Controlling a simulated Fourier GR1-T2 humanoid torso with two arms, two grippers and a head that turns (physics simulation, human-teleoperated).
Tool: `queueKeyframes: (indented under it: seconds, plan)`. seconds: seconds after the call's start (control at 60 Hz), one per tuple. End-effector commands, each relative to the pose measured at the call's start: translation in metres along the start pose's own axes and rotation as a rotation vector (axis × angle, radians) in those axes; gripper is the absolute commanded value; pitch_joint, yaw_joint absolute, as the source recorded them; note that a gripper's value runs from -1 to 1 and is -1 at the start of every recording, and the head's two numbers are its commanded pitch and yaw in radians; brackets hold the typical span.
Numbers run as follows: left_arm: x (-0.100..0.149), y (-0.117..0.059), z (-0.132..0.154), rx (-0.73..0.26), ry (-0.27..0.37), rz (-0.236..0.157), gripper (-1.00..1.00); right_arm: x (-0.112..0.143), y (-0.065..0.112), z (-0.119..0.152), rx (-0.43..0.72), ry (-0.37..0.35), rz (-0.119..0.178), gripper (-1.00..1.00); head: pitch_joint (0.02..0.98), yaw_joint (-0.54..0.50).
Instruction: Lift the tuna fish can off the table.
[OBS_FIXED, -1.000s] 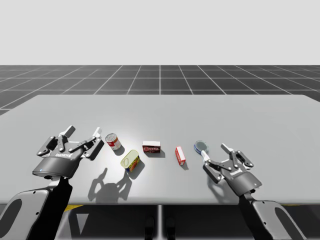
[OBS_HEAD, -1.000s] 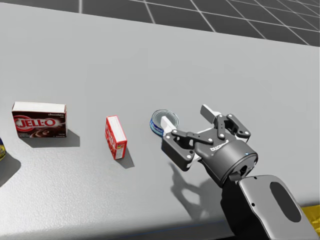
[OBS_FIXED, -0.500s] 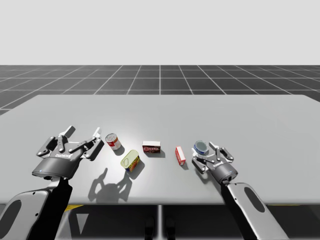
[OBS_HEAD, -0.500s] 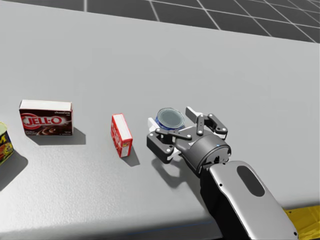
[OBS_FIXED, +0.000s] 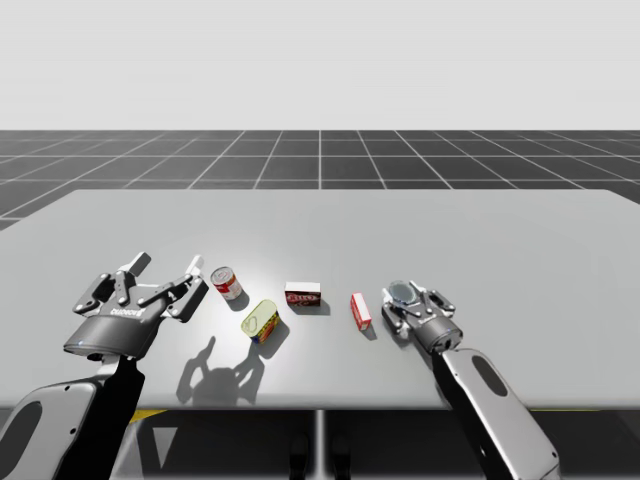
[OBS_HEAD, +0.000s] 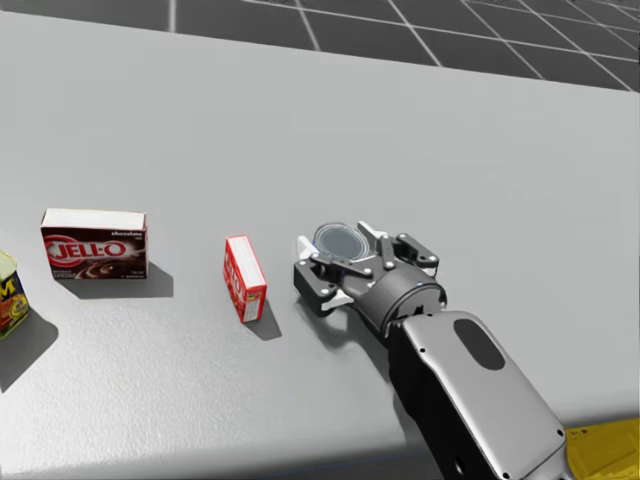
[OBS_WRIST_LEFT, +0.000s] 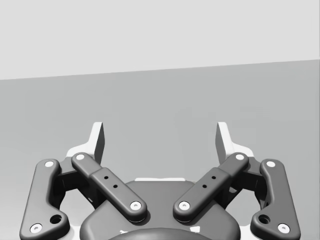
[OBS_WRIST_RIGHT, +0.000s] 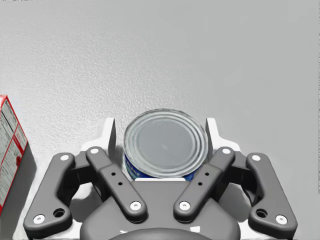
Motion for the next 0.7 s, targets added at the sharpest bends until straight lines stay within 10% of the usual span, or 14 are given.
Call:
queueKeyframes:
  seconds: [0.017,0.7]
  plan:
    - [0.0,0.0,0.0,-0.001,0.0,-0.001,-1.0,-0.005,0.0,-0.001,0.006,0.021,-0.01,0.7,0.807,-0.3]
    - [0.0,0.0,0.001,-0.004,0.005,0.005,-1.0,0.01,-0.004,0.012,-0.009,-0.04,-0.017,0.89,0.416,-0.32]
